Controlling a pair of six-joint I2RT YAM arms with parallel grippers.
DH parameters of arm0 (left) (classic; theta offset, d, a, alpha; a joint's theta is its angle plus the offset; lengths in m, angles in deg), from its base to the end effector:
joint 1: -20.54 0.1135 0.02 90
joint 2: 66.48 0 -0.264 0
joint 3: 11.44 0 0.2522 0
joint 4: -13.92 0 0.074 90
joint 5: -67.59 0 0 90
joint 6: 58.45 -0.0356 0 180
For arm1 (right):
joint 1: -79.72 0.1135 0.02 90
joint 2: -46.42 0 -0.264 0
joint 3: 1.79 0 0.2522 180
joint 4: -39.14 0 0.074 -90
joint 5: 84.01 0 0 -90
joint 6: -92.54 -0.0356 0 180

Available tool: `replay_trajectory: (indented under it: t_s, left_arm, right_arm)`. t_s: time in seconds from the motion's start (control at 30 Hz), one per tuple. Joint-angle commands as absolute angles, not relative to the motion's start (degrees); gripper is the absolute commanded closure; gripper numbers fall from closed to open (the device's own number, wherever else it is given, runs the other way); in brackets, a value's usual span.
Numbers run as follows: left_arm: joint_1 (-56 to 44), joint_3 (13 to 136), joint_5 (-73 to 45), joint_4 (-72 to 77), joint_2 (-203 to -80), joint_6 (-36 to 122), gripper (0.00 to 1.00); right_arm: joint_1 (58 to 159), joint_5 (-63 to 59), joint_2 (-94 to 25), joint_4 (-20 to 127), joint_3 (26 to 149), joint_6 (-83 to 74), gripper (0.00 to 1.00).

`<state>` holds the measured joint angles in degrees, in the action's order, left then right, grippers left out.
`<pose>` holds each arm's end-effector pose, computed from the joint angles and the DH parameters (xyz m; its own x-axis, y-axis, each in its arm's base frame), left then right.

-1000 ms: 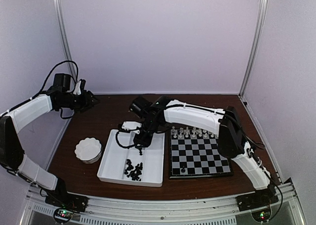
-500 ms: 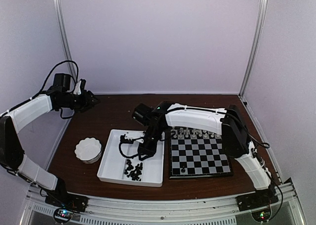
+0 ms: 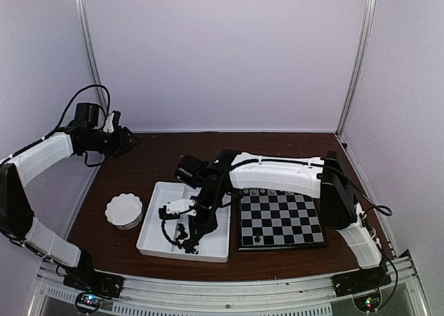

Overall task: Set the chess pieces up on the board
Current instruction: Pick up the pawn from the storage box.

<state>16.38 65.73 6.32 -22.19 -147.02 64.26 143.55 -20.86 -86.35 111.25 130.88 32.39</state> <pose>0.3075 -0.0395 0.2922 -0.7679 -0.4193 -0.4843 0.0222 0.7382 -0.6743 0.1989 0.4413 0.2062 0.0646 -0.8754 -0.4790 -0.9563 -0.1915 0.2209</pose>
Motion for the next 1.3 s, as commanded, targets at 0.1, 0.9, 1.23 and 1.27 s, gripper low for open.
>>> replay_trajectory:
  t_s: [0.1,0.9,1.23,1.27]
  left_arm:
    - [16.5,67.4,6.9,-20.2,-145.3,64.3,0.51]
    - [16.6,67.4,6.9,-20.2,-145.1,64.3,0.51]
    - [16.8,67.4,6.8,-20.2,-145.7,64.5,0.51]
    - [16.7,67.4,6.8,-20.2,-145.7,64.5,0.51]
  right_arm:
    - [143.8,-17.2,-89.3,112.5,133.7,33.2,0.7]
    - [145.0,-16.1,-90.5,114.6,135.8,33.5,0.97]
    - [145.0,-13.5,-80.4,115.7,131.3,33.1,1.0]
    - [144.8,-12.8,-79.1,115.6,129.8,33.3,1.0]
